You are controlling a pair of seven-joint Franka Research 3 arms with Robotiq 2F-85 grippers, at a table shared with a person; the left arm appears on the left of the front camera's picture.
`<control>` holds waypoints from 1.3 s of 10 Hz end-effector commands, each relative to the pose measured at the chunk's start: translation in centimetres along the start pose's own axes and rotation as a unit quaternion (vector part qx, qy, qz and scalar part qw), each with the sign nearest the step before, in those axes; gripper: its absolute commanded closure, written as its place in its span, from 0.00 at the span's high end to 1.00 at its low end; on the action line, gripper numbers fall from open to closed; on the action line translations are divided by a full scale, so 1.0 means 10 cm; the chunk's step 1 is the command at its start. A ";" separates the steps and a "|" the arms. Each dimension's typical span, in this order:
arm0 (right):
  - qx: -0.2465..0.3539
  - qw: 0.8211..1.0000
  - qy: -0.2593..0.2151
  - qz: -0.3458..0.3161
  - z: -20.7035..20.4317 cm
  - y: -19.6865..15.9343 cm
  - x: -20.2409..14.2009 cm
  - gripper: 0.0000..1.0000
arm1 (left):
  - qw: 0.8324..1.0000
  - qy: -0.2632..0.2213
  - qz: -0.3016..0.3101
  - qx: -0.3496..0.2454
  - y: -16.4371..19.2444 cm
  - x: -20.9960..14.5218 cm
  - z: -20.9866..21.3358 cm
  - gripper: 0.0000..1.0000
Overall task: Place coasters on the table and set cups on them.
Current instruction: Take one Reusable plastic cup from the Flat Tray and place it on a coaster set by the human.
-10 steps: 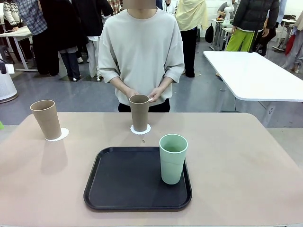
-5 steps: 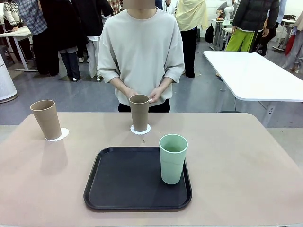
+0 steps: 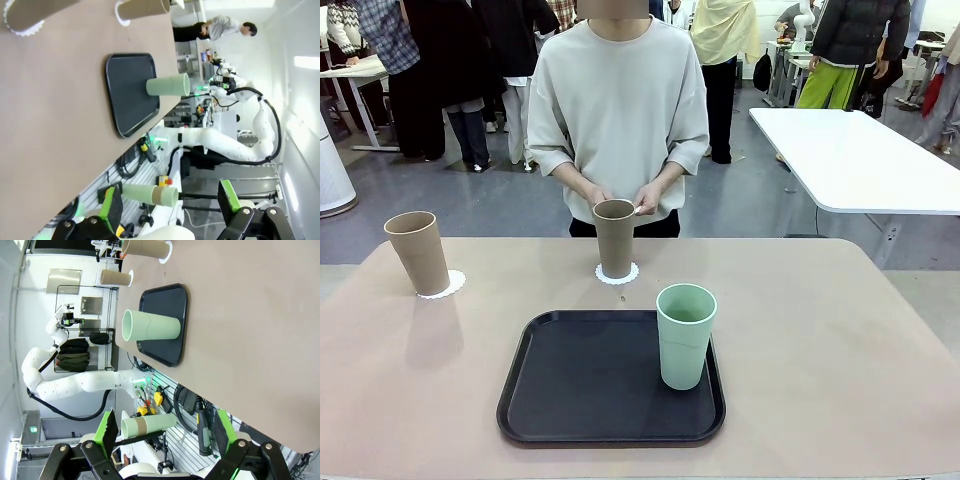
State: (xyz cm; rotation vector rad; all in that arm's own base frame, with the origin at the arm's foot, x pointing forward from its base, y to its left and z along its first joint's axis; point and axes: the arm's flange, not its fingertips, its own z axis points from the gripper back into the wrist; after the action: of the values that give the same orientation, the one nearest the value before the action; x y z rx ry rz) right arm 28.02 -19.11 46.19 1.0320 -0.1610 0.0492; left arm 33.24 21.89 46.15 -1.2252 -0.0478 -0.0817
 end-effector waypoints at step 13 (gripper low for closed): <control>0.002 1.000 0.000 0.002 0.00 0.00 0.00 1.00 | 0.999 -0.030 -0.004 0.018 0.06 -0.10 0.30 1.00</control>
State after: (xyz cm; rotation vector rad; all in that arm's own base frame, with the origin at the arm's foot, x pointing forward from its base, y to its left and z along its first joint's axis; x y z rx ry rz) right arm 28.02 -19.11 46.19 1.0320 -0.1611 0.0492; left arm 32.45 25.03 46.09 -1.1877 -0.1069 -0.0703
